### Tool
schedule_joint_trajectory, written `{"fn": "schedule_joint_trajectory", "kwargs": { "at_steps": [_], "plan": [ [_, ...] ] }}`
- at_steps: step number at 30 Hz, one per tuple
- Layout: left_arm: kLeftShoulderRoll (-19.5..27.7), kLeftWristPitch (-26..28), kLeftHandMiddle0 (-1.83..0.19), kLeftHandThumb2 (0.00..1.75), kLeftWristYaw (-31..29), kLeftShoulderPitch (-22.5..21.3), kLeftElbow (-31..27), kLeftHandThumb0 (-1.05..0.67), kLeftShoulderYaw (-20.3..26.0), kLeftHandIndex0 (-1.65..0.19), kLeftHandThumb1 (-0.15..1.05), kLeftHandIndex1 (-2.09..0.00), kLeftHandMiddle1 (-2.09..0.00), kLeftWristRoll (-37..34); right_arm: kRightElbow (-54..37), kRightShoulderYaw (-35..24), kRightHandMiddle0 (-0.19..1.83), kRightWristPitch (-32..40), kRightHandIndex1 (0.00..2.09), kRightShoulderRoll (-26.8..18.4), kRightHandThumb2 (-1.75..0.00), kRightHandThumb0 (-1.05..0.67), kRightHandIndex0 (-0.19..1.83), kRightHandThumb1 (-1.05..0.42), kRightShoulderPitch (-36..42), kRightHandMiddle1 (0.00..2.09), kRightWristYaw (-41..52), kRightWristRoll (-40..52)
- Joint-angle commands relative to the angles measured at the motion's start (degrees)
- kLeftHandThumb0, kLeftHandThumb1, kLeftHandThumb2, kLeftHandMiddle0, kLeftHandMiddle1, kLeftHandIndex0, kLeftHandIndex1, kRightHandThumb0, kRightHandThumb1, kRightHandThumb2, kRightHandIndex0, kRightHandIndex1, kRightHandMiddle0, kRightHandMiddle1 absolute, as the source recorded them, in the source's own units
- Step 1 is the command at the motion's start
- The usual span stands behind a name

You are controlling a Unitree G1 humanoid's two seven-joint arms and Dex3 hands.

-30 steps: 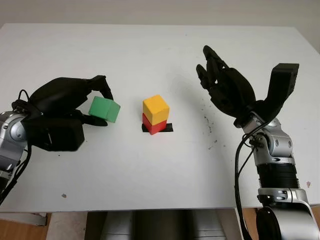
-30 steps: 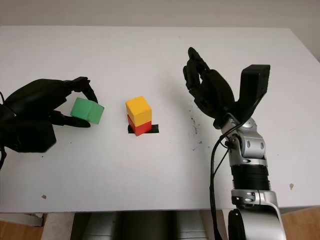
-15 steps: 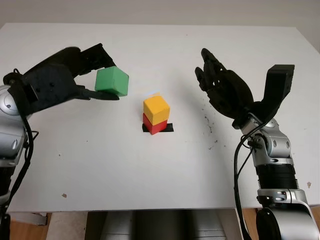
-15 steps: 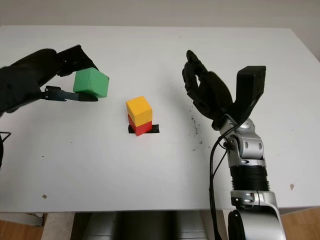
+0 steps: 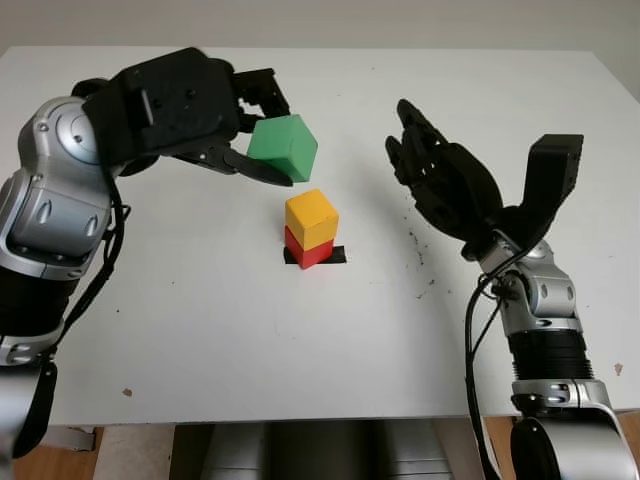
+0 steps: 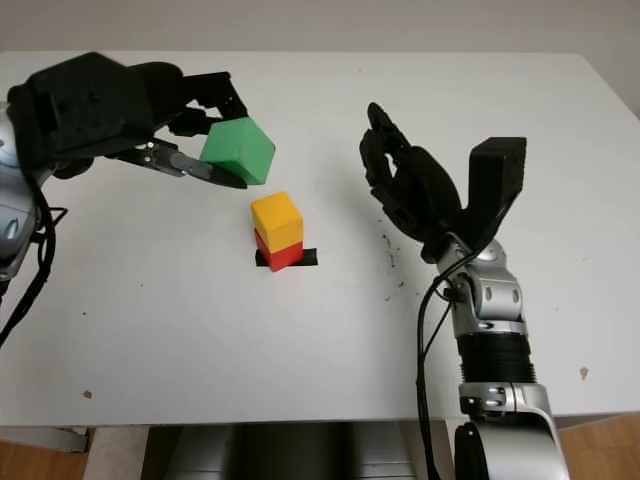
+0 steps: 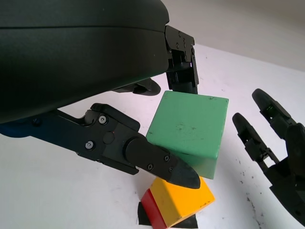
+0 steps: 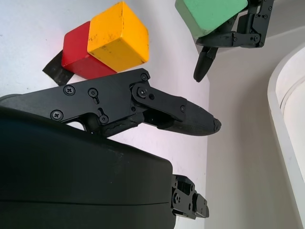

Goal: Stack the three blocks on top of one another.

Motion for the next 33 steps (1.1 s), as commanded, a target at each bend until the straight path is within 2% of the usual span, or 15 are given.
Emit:
{"fn": "schedule_joint_trajectory", "kwargs": {
  "at_steps": [1,10,15,25,33],
  "plan": [
    [-0.95,-1.89,-0.35,0.05,-1.26,-3.65,1.77,-0.47,-1.00,-0.31,1.03,-1.76,-0.06,0.17,-1.14,-0.52,-0.17,0.14,0.00,0.76,-0.64,-0.52,-0.19,-1.05,0.54,0.02,-0.96,0.48],
    [-3.21,-9.38,-0.37,0.05,-5.59,-8.28,8.18,-0.45,-3.49,-0.33,1.02,-1.82,-0.07,1.24,-1.00,-0.74,-0.14,0.24,0.03,1.39,-0.61,-0.52,-0.18,-1.05,1.15,0.05,-1.95,1.08],
    [-3.48,-12.79,-0.37,0.05,-6.17,-8.93,9.77,-0.44,-4.21,-0.27,1.02,-1.76,-0.08,3.39,-2.18,-1.17,-0.11,1.44,0.04,1.98,-0.61,-0.50,-0.16,-1.05,1.74,0.06,-3.39,1.99],
    [-2.47,-20.83,-0.32,0.05,-8.26,-8.75,10.44,-0.45,-5.69,-0.29,1.01,-1.64,-0.05,9.02,-3.29,-1.35,-0.08,2.22,0.06,2.01,-0.59,-0.50,-0.13,-1.05,2.44,0.08,-4.87,1.80],
    [-1.79,-33.78,-0.21,0.05,-8.46,-9.77,18.08,-0.46,-5.13,-0.27,1.02,-1.63,-0.01,9.00,-2.86,-1.32,-0.09,1.83,0.06,1.47,-0.58,-0.51,-0.13,-1.05,2.31,0.07,-4.07,1.59]
  ]
}}
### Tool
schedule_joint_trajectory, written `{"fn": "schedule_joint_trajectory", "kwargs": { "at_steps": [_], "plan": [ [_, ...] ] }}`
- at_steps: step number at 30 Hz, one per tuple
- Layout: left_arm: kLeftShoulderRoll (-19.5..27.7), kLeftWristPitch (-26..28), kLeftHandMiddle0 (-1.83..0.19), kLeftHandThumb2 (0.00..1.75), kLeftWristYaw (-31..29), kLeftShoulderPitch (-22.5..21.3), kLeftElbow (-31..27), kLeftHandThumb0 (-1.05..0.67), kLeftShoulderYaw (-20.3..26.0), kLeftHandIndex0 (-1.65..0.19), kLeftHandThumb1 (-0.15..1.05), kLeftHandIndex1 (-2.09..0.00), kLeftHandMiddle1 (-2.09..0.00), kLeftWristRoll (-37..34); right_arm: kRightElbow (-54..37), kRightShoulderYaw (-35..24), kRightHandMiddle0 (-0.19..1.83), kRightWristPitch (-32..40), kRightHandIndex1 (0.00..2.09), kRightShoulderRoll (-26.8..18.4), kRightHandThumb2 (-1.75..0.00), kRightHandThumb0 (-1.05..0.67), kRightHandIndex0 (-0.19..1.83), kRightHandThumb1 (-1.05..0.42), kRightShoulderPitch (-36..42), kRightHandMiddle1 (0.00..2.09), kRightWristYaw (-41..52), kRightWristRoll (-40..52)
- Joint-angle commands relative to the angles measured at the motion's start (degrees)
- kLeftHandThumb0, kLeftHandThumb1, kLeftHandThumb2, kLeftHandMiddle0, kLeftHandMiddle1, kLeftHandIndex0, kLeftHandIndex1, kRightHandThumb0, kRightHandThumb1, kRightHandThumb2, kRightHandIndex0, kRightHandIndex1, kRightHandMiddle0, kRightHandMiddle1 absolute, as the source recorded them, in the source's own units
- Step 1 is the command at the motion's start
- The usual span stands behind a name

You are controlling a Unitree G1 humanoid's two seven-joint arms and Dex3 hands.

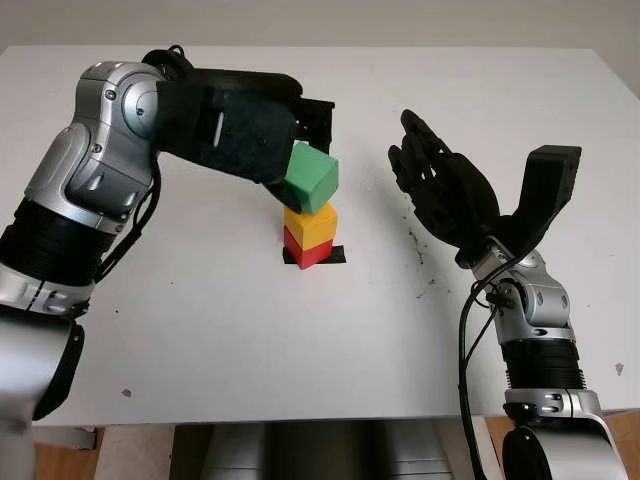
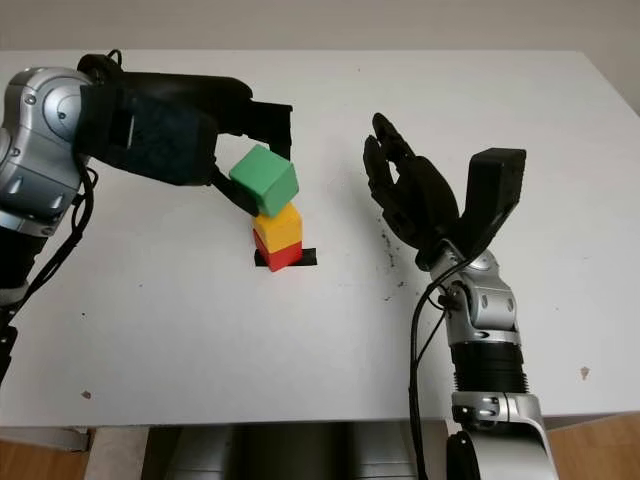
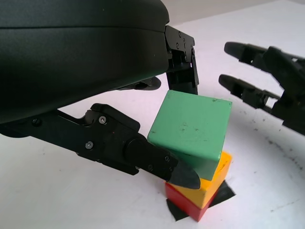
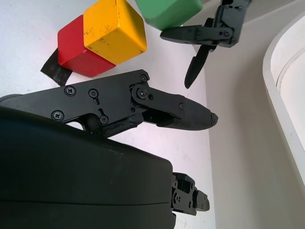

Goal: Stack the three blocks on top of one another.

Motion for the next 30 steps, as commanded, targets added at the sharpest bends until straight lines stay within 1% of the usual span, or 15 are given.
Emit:
{"fn": "schedule_joint_trajectory", "kwargs": {
  "at_steps": [1,4,13,21,25,30],
  "plan": [
    [0.46,-2.89,-0.21,0.05,0.29,-2.44,2.26,-0.47,0.41,-0.27,1.02,-1.63,-0.01,-0.29,-0.54,-0.21,-0.09,-0.62,0.06,-0.56,-0.58,-0.51,-0.14,-1.05,0.41,0.07,0.37,-0.03],
    [0.21,-6.47,-0.20,0.05,0.90,-3.07,5.28,-0.46,0.76,-0.30,1.01,-1.60,-0.02,-0.48,-0.12,-0.41,-0.09,-0.84,0.06,-0.47,-0.58,-0.51,-0.13,-1.05,0.24,0.07,0.58,0.05],
    [-1.29,-14.15,-0.18,0.05,1.80,-5.98,13.89,-0.44,0.91,-0.30,1.00,-1.61,-0.03,-1.74,-0.45,-0.58,-0.08,-0.75,0.06,0.11,-0.58,-0.51,-0.12,-1.05,0.40,0.07,-0.20,0.00],
    [-2.75,-14.05,-0.17,0.06,1.82,-7.36,16.53,-0.45,0.45,-0.29,1.02,-1.60,-0.03,-1.32,-1.57,-0.86,-0.05,0.29,0.07,0.43,-0.57,-0.50,-0.10,-1.05,0.96,0.08,-1.56,0.37],
    [-3.67,-13.45,-0.17,0.06,1.13,-8.02,17.09,-0.45,0.53,-0.29,1.02,-1.62,-0.04,-1.80,-1.26,-0.87,-0.06,-0.25,0.06,0.42,-0.58,-0.50,-0.10,-1.05,1.07,0.08,-1.44,0.51],
    [-4.28,-14.16,-0.16,0.06,0.33,-8.88,18.10,-0.46,0.43,-0.28,1.03,-1.65,-0.04,-2.26,-0.96,-0.19,-0.09,-1.11,0.05,0.00,-0.60,-0.50,-0.12,-1.05,1.22,0.06,-0.90,-0.50]
  ]
}}
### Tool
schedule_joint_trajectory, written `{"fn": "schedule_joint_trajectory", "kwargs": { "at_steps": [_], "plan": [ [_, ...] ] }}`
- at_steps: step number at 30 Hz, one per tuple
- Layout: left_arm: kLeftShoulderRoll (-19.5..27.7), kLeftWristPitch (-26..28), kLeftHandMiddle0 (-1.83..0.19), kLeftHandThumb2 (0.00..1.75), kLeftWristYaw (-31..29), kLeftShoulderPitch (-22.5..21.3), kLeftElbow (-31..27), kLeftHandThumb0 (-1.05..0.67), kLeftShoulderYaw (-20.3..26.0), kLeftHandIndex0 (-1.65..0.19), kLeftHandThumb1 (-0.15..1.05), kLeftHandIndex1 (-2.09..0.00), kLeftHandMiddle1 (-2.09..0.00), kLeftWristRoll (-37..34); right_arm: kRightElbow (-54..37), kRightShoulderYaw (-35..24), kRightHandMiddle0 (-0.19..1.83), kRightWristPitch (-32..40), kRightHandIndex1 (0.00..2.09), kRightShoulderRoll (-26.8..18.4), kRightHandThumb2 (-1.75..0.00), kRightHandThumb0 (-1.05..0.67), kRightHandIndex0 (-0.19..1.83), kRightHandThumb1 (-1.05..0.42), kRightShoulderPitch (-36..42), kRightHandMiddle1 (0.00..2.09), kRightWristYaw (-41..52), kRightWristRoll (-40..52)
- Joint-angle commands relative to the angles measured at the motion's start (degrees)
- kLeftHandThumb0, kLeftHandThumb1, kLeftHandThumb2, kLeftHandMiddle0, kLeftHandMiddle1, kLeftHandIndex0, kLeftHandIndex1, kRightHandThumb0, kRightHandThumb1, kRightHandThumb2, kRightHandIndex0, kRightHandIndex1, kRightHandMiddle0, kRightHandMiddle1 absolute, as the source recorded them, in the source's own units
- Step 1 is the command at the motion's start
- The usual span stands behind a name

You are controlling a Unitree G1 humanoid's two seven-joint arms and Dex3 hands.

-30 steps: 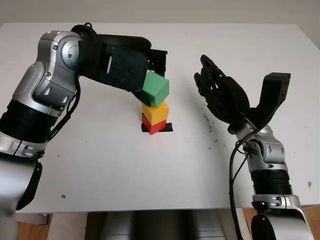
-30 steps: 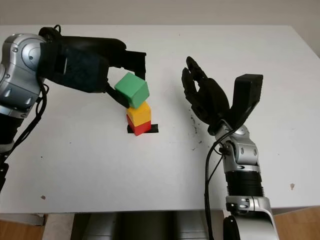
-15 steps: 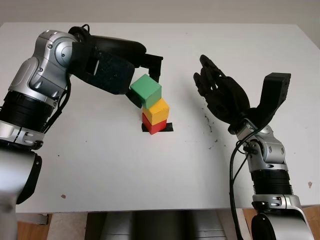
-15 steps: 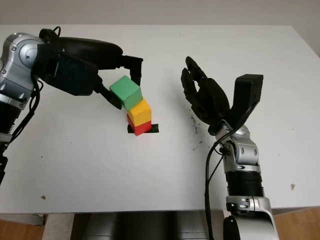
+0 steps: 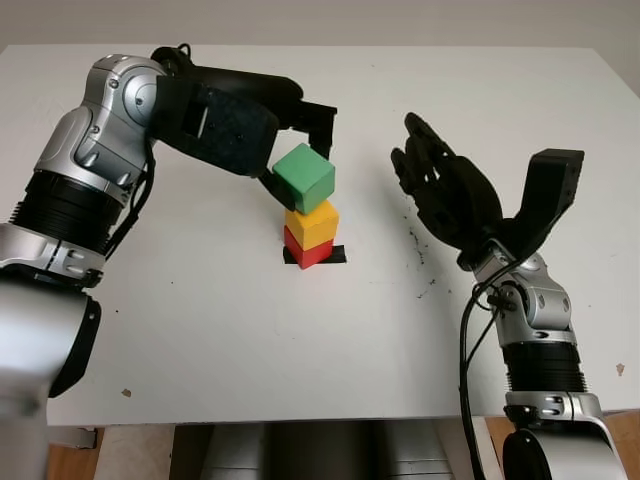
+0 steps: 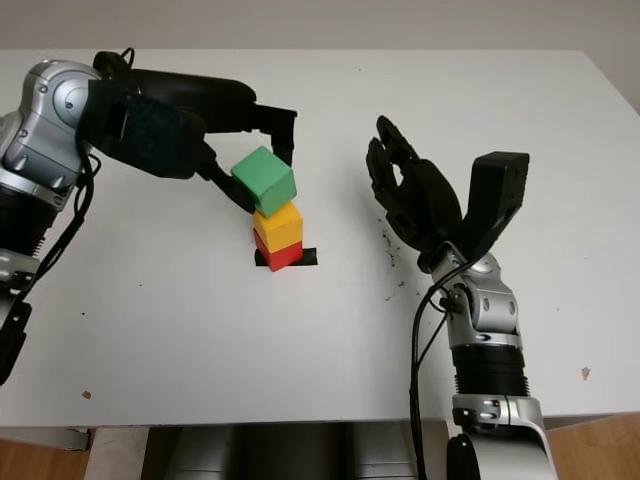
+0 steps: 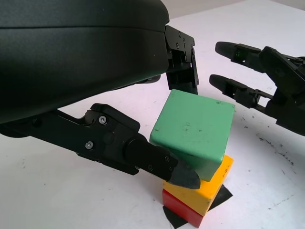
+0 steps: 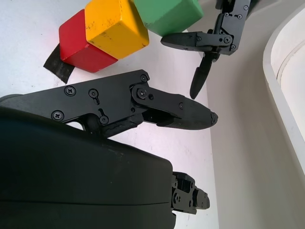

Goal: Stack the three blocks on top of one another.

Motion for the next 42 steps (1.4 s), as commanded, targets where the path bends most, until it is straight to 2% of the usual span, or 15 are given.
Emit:
{"fn": "schedule_joint_trajectory", "kwargs": {
  "at_steps": [1,18,42],
  "plan": [
    [-0.39,-0.74,-0.16,0.06,-0.38,-2.67,0.35,-0.46,0.19,-0.27,1.03,-1.66,-0.04,-0.34,-0.84,0.30,-0.09,-0.59,0.05,-0.24,-0.60,-0.50,-0.12,-1.05,0.48,0.06,0.13,-0.37],
    [-1.20,-1.08,-0.16,0.05,-2.84,-3.37,1.80,-0.51,-0.52,-0.28,1.02,-1.77,-0.05,0.51,-1.68,-0.22,-0.11,-0.19,0.05,-0.11,-0.60,-0.50,-0.14,-1.05,1.09,0.05,-0.20,0.33],
    [-1.37,-2.81,-0.14,0.06,-3.31,-2.46,2.97,-0.52,-1.28,-0.29,1.04,-1.65,-0.05,2.40,-2.37,0.04,-0.10,-0.44,0.05,-0.07,-0.58,-0.51,-0.13,-1.05,1.60,0.06,-0.58,0.23]
  ]
}}
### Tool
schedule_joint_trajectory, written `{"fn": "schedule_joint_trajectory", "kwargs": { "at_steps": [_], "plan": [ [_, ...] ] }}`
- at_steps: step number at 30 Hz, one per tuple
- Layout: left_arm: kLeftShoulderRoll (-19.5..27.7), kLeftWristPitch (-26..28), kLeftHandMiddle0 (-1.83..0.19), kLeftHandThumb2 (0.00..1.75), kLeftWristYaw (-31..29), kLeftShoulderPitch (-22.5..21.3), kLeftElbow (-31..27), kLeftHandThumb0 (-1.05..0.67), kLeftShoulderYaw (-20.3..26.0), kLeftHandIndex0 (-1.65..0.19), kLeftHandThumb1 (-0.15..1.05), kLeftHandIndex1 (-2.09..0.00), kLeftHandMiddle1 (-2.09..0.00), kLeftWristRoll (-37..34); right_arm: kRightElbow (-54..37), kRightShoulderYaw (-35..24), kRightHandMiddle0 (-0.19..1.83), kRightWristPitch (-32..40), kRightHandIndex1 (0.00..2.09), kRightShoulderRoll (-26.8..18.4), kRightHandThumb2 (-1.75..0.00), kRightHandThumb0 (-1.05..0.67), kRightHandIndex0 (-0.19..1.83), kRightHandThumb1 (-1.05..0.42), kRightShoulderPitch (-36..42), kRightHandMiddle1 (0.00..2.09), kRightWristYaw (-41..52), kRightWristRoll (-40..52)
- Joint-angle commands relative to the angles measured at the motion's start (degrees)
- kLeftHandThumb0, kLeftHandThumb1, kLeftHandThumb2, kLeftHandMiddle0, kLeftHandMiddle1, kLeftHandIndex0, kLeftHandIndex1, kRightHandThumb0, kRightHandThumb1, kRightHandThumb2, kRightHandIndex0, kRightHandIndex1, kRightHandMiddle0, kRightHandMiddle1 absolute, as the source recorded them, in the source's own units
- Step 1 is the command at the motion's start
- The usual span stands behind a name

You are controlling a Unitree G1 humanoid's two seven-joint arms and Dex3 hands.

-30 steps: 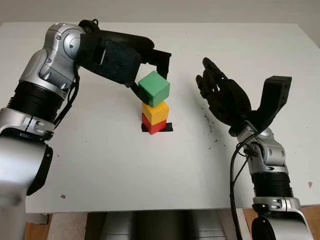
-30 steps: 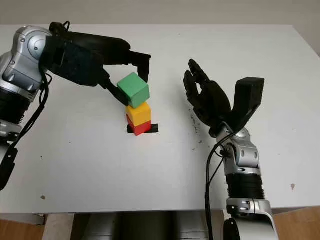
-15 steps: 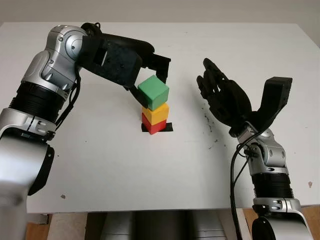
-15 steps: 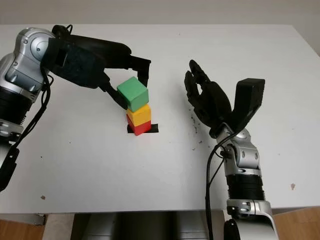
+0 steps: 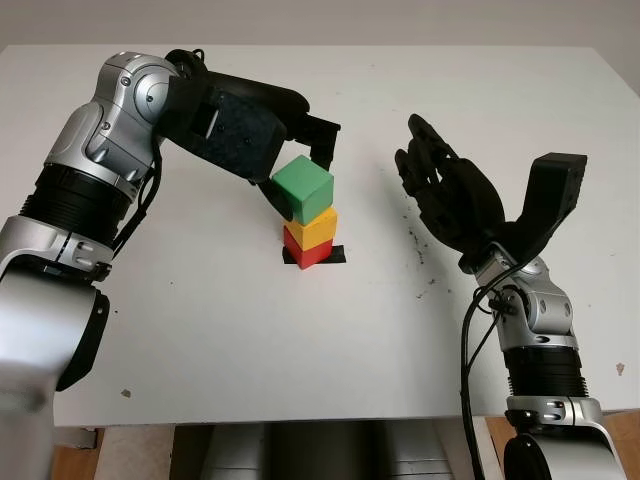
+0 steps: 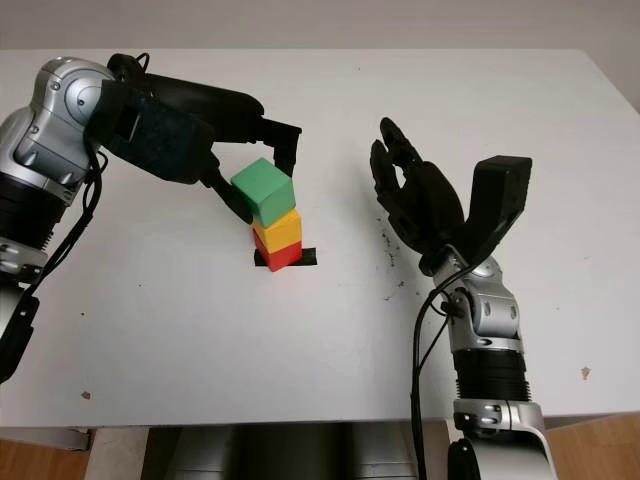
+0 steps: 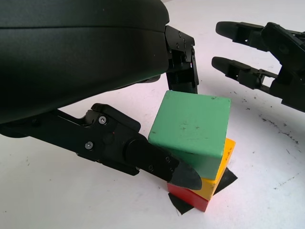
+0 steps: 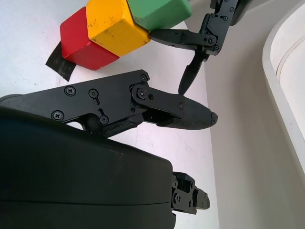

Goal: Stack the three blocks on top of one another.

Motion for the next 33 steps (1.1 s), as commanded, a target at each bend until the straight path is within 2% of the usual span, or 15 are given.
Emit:
{"fn": "schedule_joint_trajectory", "kwargs": {
  "at_steps": [1,6,9,11,14,25,29,33],
  "plan": [
    [-0.26,-0.06,-0.14,0.06,0.17,-1.37,0.28,-0.52,-0.47,-0.29,1.04,-1.65,-0.05,0.15,-1.29,0.11,-0.11,-0.47,0.05,-0.12,-0.59,-0.51,-0.14,-1.05,0.66,0.05,0.43,0.05],
    [-0.60,-0.22,-0.12,0.05,1.18,-0.86,0.21,-0.52,-0.15,-0.28,1.03,-1.62,-0.04,-0.24,-1.68,-0.05,-0.11,-0.03,0.05,0.09,-0.58,-0.51,-0.13,-1.05,0.85,0.05,0.20,0.18],
    [-0.58,-0.28,-0.06,0.05,1.25,-0.82,-0.14,-0.58,-0.30,-0.19,0.99,-1.15,-0.04,-0.10,-1.38,-0.04,-0.11,-0.28,0.05,-0.01,-0.57,-0.52,-0.13,-1.05,0.93,0.05,0.51,0.17],
    [-0.43,-0.64,0.01,0.05,1.25,-0.85,-0.38,-0.61,-0.50,-0.19,0.97,-0.72,-0.05,0.04,-1.49,-0.17,-0.11,0.16,0.05,0.12,-0.57,-0.51,-0.13,-1.05,0.92,0.05,0.30,0.38],
    [-0.25,-0.73,0.10,0.05,0.72,-0.97,-0.91,-0.64,-0.71,-0.15,0.94,-0.42,-0.04,0.07,-1.47,0.27,-0.11,-0.12,0.05,-0.07,-0.59,-0.51,-0.14,-1.05,0.94,0.05,0.53,-0.07],
    [0.46,0.44,0.17,0.05,-2.87,-1.62,-3.29,-0.67,-0.71,-0.04,0.89,-0.25,-0.04,-0.38,-0.48,0.44,-0.13,-1.61,0.05,-0.12,-0.60,-0.51,-0.15,-1.05,0.95,0.04,1.79,-0.39],
    [1.38,-0.09,0.19,0.05,-6.33,-1.49,-4.17,-0.77,1.11,0.01,0.87,-0.16,-0.01,-4.48,-0.08,0.39,-0.15,-2.02,0.04,-0.20,-0.62,-0.50,-0.16,-1.05,0.98,0.04,2.55,-0.36],
    [3.18,3.62,0.19,0.05,-8.62,-0.61,-7.73,-0.83,3.12,0.11,0.87,-0.09,0.00,-7.83,-0.05,0.32,-0.14,-1.94,0.05,-0.25,-0.62,-0.50,-0.16,-1.05,0.97,0.04,2.49,-0.53]
  ]
}}
